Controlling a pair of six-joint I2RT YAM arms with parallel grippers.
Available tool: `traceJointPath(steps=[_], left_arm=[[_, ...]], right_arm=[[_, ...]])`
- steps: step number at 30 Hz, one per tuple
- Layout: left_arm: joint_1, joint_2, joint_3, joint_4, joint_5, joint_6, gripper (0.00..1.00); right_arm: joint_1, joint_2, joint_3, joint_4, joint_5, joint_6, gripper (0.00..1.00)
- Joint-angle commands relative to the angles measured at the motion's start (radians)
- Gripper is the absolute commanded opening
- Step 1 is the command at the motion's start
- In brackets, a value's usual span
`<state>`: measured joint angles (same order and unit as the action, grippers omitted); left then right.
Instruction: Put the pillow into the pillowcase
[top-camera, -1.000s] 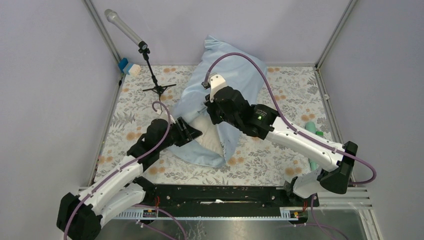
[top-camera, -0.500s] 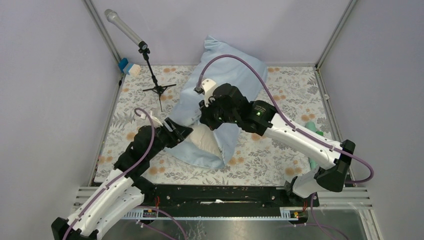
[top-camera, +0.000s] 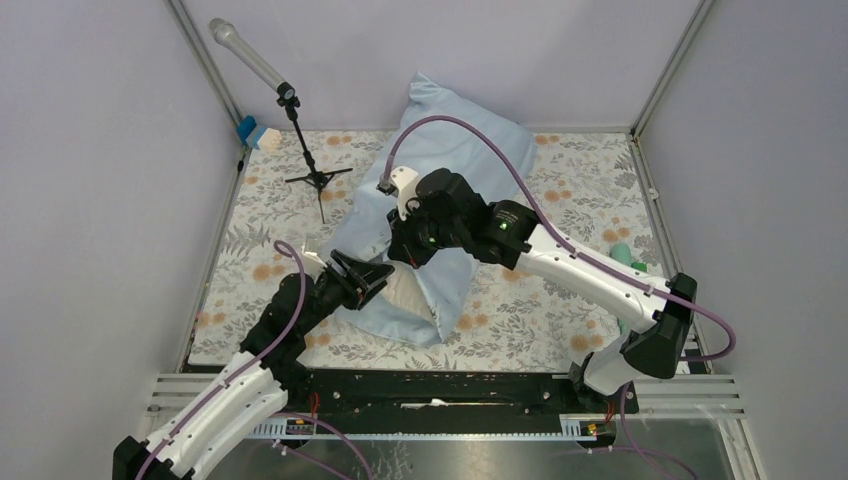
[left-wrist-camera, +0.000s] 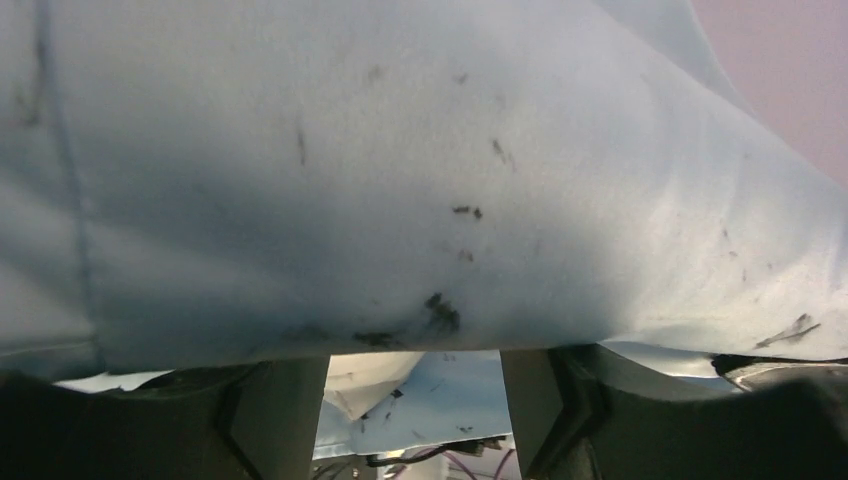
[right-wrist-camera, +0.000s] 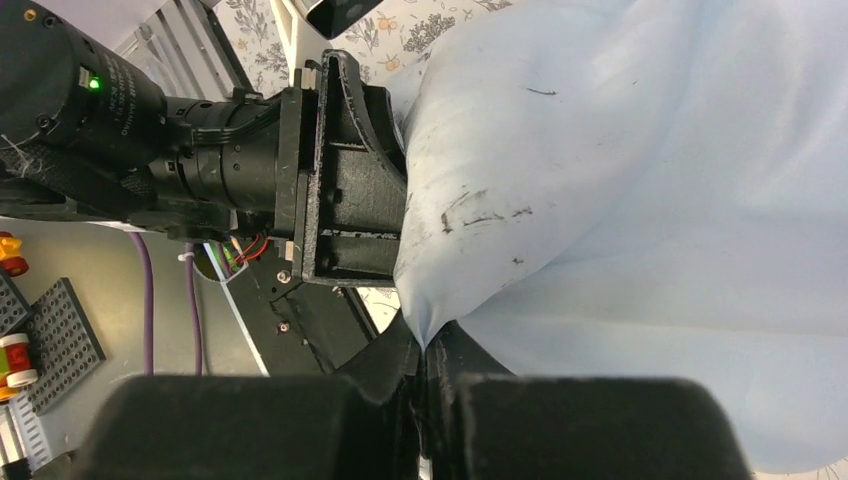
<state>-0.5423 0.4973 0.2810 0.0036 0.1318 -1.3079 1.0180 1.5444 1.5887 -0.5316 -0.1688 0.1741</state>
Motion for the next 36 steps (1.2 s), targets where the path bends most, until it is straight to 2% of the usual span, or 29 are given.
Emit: traceJointPath(steps=[1,5,11,13,15,17,19,20,22,23,24,25,27,28,29,31,36], left_arm=[[-0.009,-0.019,0.003,0.105,0.043,-0.100,0.60],[-0.010,-0.053,0.037,-0.087,-0.042,-0.034,0.61],[-0.011,-0.117,0.198,-0.452,-0.203,0.147,0.62],[-0.011,-0.138,0.237,-0.552,-0.260,0.185,0.63],[-0.011,-0.142,0.258,-0.589,-0.286,0.213,0.61],[-0.011,-0.159,0.248,-0.558,-0.253,0.219,0.57],[-0.011,-0.174,0.244,-0.570,-0.263,0.218,0.57],[-0.011,-0.179,0.253,-0.595,-0.284,0.220,0.60],[-0.011,-0.186,0.269,-0.657,-0.338,0.223,0.71],[-0.011,-0.190,0.278,-0.682,-0.365,0.223,0.75],[-0.011,-0.194,0.289,-0.700,-0.392,0.225,0.76],[-0.011,-0.197,0.296,-0.711,-0.418,0.225,0.77],[-0.011,-0.193,0.311,-0.721,-0.468,0.225,0.80],[-0.011,-0.185,0.322,-0.723,-0.489,0.229,0.82],[-0.011,-0.173,0.336,-0.725,-0.512,0.236,0.84],[-0.011,-0.133,0.369,-0.728,-0.553,0.261,0.88],[-0.010,-0.029,0.452,-0.688,-0.619,0.344,0.93]], right_arm=[[0.000,0.009,0.032,0.038,-0.024,0.029,0.00],[0.001,0.003,0.039,0.030,0.040,0.039,0.00],[0.023,-0.002,-0.037,0.064,0.184,-0.014,0.00],[0.037,0.012,-0.063,0.082,0.185,-0.033,0.00],[0.048,0.023,-0.074,0.093,0.172,-0.046,0.00],[0.051,0.020,-0.089,0.110,0.120,-0.043,0.00],[0.052,0.014,-0.102,0.113,0.088,-0.048,0.00],[0.055,0.010,-0.110,0.108,0.096,-0.060,0.00],[0.064,0.001,-0.125,0.086,0.154,-0.083,0.00],[0.075,-0.001,-0.135,0.076,0.214,-0.097,0.03],[0.094,-0.002,-0.146,0.074,0.295,-0.117,0.13],[0.136,-0.004,-0.160,0.078,0.362,-0.140,0.26],[0.207,-0.001,-0.186,0.109,0.505,-0.201,0.62],[0.234,0.003,-0.192,0.129,0.566,-0.223,0.76],[0.252,0.008,-0.194,0.145,0.609,-0.237,0.85],[0.285,0.004,-0.209,0.203,0.685,-0.267,0.98],[0.366,0.003,-0.233,0.321,0.863,-0.379,1.00]])
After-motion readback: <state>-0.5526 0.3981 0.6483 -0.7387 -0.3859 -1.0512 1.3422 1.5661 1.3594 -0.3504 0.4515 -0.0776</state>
